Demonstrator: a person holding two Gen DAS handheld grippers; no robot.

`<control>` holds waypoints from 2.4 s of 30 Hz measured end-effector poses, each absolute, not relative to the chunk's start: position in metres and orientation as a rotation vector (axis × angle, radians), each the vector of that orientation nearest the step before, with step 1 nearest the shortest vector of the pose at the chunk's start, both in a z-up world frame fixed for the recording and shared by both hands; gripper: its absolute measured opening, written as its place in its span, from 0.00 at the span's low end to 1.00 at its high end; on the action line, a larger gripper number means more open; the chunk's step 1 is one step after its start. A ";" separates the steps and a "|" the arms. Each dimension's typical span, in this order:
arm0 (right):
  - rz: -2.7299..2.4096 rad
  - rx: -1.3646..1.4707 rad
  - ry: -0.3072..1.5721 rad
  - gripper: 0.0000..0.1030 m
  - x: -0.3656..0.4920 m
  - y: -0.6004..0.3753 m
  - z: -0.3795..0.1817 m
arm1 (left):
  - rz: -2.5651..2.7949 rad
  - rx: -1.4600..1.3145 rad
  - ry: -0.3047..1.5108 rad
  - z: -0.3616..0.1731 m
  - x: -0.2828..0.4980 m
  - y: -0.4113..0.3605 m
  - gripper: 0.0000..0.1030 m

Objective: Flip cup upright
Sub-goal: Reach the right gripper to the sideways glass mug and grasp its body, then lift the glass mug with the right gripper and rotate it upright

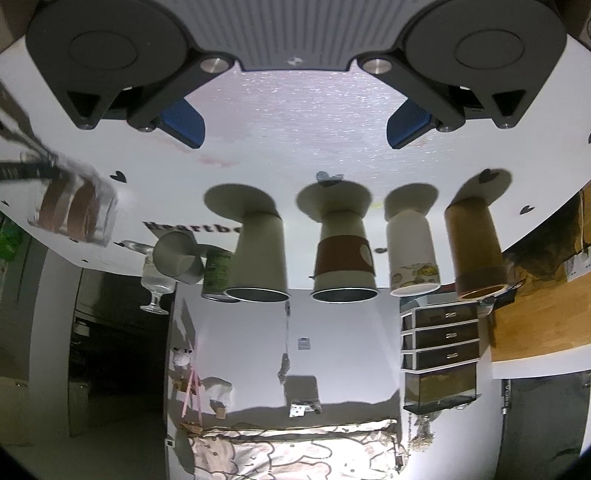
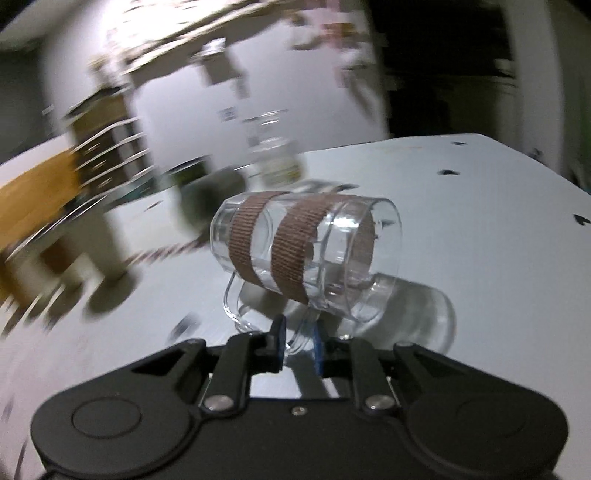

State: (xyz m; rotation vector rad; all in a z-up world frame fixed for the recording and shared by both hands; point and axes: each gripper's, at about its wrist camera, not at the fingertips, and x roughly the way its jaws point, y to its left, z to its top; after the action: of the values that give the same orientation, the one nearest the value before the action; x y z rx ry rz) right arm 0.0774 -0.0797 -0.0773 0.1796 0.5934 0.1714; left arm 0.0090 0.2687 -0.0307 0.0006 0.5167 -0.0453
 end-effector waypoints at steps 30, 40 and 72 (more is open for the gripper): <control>0.195 0.142 0.540 0.63 0.033 -0.065 -0.082 | -0.246 0.109 0.631 -0.039 0.071 0.204 1.00; 0.188 0.248 0.537 0.67 0.039 -0.066 -0.081 | -0.319 0.037 0.590 -0.024 0.049 0.213 1.00; 0.301 0.324 0.394 0.67 -0.016 -0.059 -0.066 | -0.591 0.112 0.908 -0.002 0.143 0.124 0.75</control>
State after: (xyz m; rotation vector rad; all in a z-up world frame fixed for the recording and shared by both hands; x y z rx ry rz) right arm -0.0159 -0.0591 -0.0660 0.3243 0.3940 0.3011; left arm 0.1431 0.1239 -0.0015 0.1118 0.9081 -0.5913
